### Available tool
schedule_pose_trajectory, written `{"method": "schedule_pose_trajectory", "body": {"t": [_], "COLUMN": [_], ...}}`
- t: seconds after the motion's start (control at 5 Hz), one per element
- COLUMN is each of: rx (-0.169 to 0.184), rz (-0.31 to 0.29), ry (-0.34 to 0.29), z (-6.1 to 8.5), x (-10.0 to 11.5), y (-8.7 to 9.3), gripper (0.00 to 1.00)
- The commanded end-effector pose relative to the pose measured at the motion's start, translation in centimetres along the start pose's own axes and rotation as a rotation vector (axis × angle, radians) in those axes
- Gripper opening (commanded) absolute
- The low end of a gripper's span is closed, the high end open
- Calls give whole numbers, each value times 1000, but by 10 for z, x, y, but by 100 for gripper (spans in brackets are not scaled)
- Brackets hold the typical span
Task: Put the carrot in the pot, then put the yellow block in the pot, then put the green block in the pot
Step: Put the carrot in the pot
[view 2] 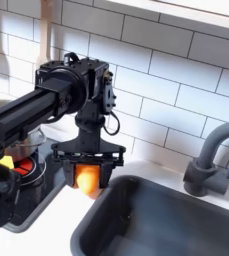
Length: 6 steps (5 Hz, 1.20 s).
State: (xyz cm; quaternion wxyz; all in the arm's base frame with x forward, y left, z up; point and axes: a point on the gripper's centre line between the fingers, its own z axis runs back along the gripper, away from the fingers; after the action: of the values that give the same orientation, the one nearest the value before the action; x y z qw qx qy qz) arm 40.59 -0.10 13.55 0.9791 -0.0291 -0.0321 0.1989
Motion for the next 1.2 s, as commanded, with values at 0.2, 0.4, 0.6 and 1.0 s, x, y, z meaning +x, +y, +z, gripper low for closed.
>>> {"method": "schedule_pose_trajectory", "body": {"t": [0.2, 0.4, 0.6, 1.0], "rx": [-57, -60, -56, -61], "rz": [-30, -5, 26, 100], "ry": [-109, -127, -155, -173], "z": [59, 71, 85, 97], "x": [-2, 0, 4, 6], "y": [-10, 1, 17, 51], "gripper": [0, 0, 0, 0]}}
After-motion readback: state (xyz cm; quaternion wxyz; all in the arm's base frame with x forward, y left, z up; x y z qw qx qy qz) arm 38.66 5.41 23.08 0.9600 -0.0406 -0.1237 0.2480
